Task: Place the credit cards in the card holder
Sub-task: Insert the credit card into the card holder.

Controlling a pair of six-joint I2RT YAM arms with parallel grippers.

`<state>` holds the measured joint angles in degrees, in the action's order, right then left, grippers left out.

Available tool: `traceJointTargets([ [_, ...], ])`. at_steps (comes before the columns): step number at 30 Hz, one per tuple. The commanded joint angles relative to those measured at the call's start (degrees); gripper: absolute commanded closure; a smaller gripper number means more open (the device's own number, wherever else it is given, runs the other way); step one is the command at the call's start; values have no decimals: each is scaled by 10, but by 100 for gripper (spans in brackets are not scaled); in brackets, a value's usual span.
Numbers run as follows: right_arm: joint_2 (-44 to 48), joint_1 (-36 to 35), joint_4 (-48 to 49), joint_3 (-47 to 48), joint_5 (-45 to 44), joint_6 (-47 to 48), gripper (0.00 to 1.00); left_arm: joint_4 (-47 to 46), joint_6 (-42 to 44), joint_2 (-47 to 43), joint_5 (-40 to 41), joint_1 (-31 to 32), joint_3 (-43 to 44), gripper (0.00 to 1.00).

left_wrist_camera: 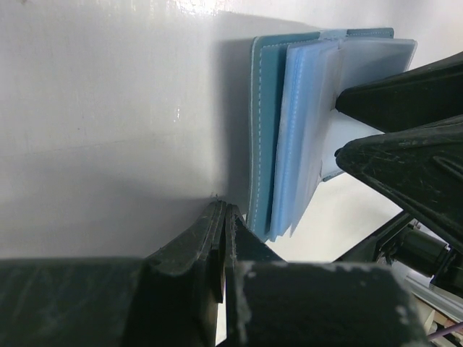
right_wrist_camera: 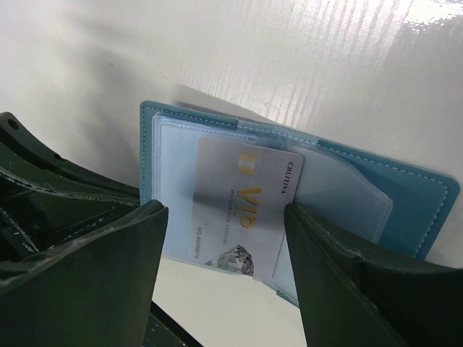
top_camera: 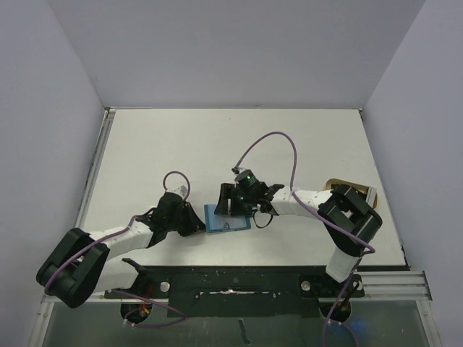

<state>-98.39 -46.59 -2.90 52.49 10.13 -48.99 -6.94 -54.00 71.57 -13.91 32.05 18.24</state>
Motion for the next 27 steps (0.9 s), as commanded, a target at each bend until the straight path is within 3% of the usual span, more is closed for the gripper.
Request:
traceJointTargets([
  [1, -1, -3, 44, -2, 20, -6, 33, -35, -1, 2, -2, 3, 14, 100],
  [11, 1, -2, 82, -13, 54, -7, 34, -38, -1, 10, -2, 6, 17, 100],
  [18, 40, 1, 7, -4, -10, 11, 34, 5, 6, -11, 15, 6, 33, 99],
  [23, 43, 2, -15, -4, -29, 12, 34, 56, 5, -54, 40, 5, 51, 79],
  [27, 34, 1, -7, -6, -23, 7, 35, 59, -3, -75, 51, 6, 51, 71],
])
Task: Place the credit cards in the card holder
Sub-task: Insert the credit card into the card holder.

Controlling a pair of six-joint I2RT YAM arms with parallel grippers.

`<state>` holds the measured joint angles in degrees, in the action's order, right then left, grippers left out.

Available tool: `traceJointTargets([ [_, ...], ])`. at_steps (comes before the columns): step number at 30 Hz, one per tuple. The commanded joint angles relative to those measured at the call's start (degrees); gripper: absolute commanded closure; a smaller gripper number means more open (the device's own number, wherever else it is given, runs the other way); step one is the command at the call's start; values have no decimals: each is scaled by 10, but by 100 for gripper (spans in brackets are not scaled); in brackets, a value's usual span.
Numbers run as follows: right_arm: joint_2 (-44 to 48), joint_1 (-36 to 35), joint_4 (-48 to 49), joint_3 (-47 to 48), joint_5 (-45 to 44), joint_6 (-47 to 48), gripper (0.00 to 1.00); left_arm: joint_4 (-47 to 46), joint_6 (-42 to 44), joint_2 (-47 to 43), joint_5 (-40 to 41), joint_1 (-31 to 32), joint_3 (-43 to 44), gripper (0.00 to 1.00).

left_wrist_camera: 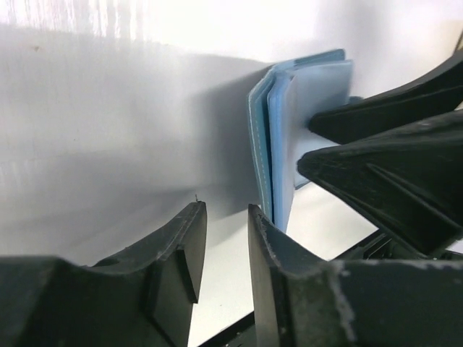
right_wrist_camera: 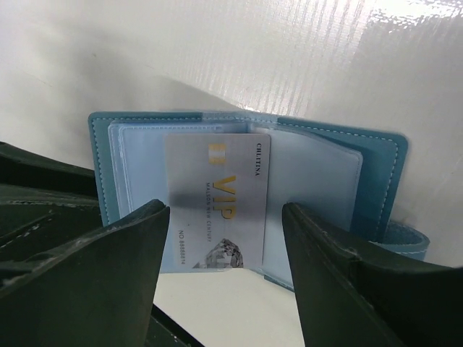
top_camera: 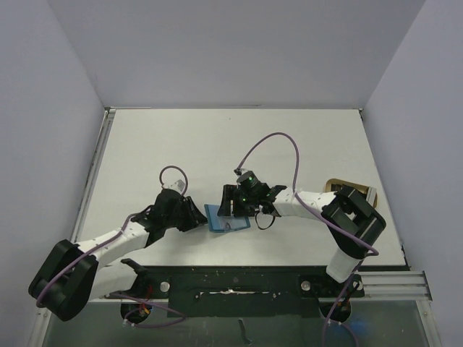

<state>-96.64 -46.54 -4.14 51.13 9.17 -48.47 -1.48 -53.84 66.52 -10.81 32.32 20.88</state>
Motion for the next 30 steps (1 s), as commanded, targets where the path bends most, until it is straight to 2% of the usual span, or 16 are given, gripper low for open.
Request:
traceJointTargets([
  [1, 15, 1, 8, 7, -10, 2, 36, 2, -5, -25, 20, 2, 24, 69],
  [8, 5, 1, 20, 3, 0, 0, 40, -35, -20, -1, 3, 3, 9, 67],
  [12, 0, 1, 25, -2, 6, -2, 42, 34, -24, -22, 62, 3, 25, 72],
  [16, -4, 3, 31, -6, 13, -6, 43, 60, -38, -74, 99, 0, 18, 72],
  [23, -12, 4, 35, -6, 21, -9, 43, -8, -57, -110, 76, -1, -20, 68],
  [30, -20, 5, 45, -1, 34, -11, 42, -87, -45, -31, 24, -2, -23, 69],
])
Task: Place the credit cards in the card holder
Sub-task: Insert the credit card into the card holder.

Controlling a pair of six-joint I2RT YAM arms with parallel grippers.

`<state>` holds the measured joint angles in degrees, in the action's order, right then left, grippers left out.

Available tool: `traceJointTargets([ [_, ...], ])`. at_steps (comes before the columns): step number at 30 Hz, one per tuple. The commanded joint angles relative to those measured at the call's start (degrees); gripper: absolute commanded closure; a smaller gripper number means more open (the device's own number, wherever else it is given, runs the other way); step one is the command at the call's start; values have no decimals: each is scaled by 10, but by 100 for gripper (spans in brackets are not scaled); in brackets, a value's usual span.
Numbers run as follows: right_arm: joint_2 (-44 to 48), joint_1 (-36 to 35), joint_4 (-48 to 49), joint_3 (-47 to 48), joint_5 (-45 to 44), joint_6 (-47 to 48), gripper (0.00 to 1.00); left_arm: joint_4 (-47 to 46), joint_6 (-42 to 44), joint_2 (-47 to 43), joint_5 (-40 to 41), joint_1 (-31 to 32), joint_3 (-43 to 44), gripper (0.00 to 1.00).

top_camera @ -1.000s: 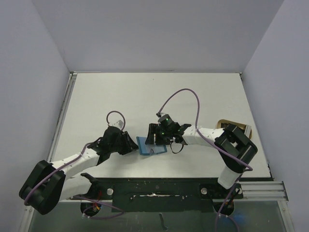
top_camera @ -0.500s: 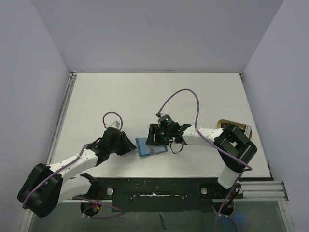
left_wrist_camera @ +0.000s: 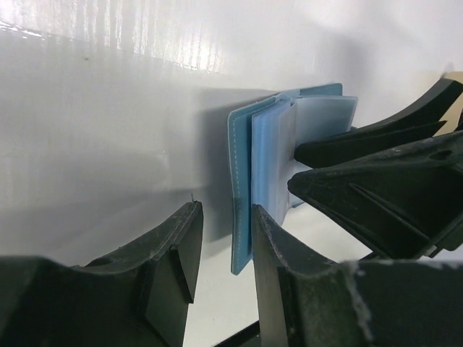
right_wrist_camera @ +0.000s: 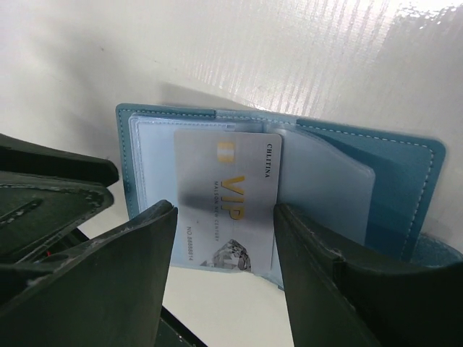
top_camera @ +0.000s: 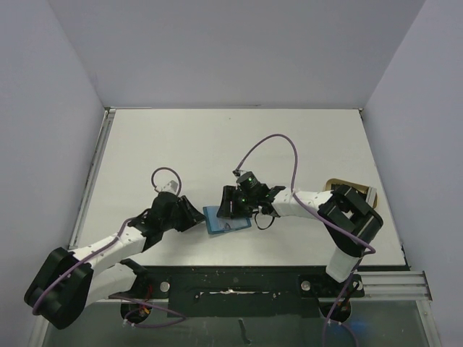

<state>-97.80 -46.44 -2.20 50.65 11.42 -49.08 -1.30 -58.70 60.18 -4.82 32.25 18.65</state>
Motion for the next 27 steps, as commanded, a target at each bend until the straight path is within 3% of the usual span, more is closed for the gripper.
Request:
traceJointTargets([
  [1, -9, 5, 28, 3, 12, -6, 42, -104, 5, 39, -44, -2, -3, 68],
  [3, -9, 5, 35, 0, 17, -8, 42, -127, 7, 50, -52, -2, -9, 69],
  [13, 0, 14, 93, -24, 55, -14, 41, -154, 16, 85, -47, -4, -20, 89],
  [27, -7, 14, 141, -25, 95, -23, 41, -170, 31, 107, -57, -5, -15, 97],
])
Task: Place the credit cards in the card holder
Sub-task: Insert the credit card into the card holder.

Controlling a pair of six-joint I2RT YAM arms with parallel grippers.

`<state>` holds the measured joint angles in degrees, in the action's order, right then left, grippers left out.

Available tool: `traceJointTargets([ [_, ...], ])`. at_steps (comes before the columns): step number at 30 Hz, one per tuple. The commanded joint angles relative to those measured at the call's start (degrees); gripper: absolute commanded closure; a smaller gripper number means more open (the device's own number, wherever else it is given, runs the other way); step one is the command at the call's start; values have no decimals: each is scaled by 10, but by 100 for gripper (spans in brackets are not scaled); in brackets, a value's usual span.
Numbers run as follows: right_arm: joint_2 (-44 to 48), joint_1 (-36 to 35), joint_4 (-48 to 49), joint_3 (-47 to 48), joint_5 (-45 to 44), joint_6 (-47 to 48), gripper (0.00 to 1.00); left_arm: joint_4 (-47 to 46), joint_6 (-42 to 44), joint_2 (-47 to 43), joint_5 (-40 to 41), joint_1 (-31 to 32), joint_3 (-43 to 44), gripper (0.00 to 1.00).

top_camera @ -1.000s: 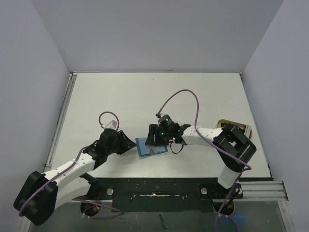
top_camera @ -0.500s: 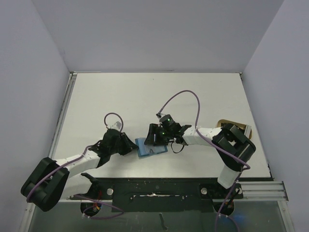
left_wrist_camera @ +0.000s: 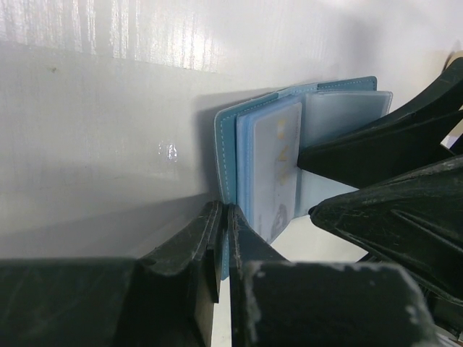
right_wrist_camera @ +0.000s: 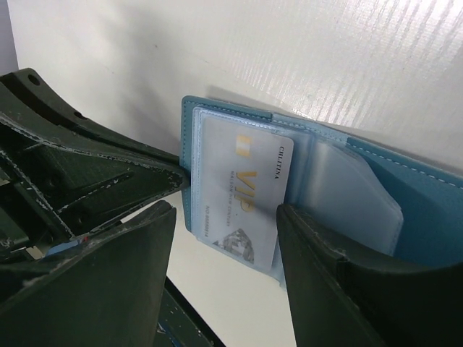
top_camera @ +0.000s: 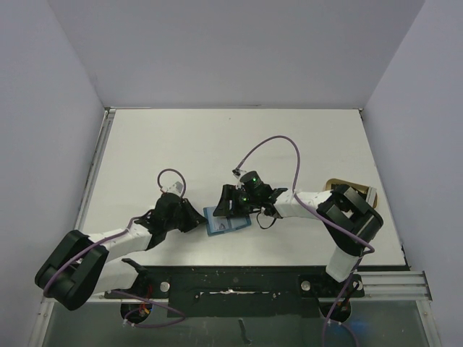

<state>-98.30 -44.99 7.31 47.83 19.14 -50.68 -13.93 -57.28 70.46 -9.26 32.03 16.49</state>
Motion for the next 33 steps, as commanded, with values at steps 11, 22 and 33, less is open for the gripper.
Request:
traceJointTargets([
  [11, -5, -1, 47, 5, 17, -8, 42, -53, 22, 12, -16, -2, 13, 96],
  [22, 39, -5, -51, 13, -65, 18, 41, -39, 31, 8, -8, -6, 23, 92],
  [33, 14, -11, -34, 23, -50, 16, 41, -47, 36, 20, -15, -6, 26, 93],
])
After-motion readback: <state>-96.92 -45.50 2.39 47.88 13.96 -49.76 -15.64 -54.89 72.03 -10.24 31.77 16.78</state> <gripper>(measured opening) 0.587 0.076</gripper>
